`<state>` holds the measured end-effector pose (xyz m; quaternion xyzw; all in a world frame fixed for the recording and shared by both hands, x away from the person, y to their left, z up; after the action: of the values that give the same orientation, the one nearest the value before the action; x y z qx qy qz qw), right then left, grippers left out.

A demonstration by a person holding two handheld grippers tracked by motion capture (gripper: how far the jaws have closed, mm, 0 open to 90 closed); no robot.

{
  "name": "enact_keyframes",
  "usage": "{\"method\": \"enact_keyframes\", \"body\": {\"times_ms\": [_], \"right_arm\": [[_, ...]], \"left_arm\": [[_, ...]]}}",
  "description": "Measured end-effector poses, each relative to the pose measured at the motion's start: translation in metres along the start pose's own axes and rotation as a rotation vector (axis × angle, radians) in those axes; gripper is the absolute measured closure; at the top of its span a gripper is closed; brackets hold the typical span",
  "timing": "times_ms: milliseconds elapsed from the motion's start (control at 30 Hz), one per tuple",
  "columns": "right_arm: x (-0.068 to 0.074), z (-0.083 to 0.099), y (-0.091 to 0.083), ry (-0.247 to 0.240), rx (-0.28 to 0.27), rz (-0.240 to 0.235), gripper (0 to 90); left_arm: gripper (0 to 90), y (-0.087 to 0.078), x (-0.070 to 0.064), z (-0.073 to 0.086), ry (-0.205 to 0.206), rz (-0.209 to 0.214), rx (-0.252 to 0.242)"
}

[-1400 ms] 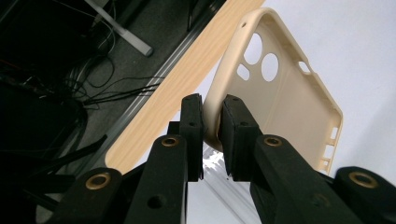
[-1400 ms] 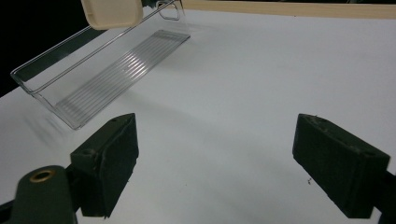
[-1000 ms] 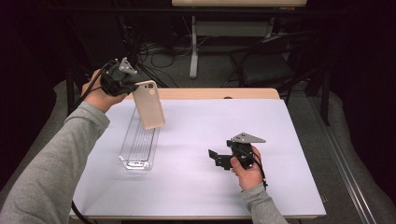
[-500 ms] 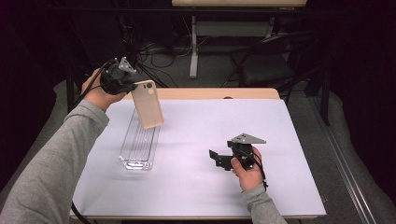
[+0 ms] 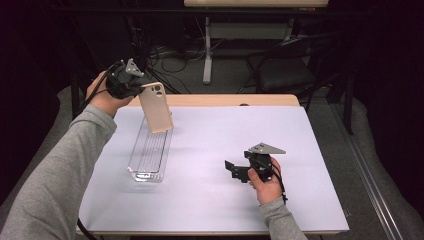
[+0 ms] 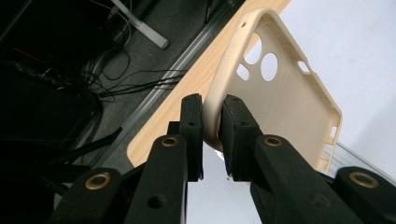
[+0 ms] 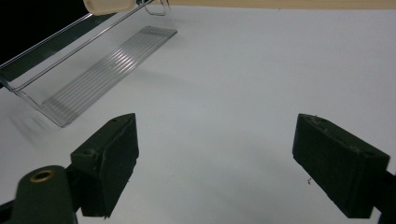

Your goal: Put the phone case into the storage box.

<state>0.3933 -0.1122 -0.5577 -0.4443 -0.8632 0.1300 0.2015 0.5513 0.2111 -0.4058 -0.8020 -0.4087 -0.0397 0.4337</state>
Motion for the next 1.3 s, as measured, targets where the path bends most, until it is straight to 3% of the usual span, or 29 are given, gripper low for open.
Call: {"method": "enact_keyframes", "body": {"times_ms": [400, 600, 900, 1300], "right_arm": [[0.000, 0.001, 0.001, -0.002, 0.002, 0.002, 14.1], [-0.001, 0.002, 0.001, -0.001, 0.004, 0.002, 14.1], [-0.001, 0.003, 0.001, 0.001, 0.005, 0.002, 14.2], [-0.003, 0.003, 0.000, 0.001, 0.001, 0.006, 14.2]], "left_arm": [[80.2, 0.005, 0.007, 0.005, 0.044, -0.080, -0.007], [80.2, 0.011, 0.010, 0.009, 0.048, -0.099, 0.009], [80.2, 0.019, 0.015, 0.013, 0.050, -0.122, -0.007], [80.2, 0.034, 0.017, 0.020, 0.096, -0.139, -0.031]]}}
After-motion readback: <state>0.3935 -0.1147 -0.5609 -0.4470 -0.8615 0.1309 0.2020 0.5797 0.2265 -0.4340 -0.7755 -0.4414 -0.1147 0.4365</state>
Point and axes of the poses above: each handheld gripper's, and its own axes: y roughly forward along the jaws, z roughly out of its underside, x roughly to its left, the point moved 9 cm from there along y, roughly forward along the jaws, and after that the axes turned 5 degrees about -x, right-handed, at the moved point
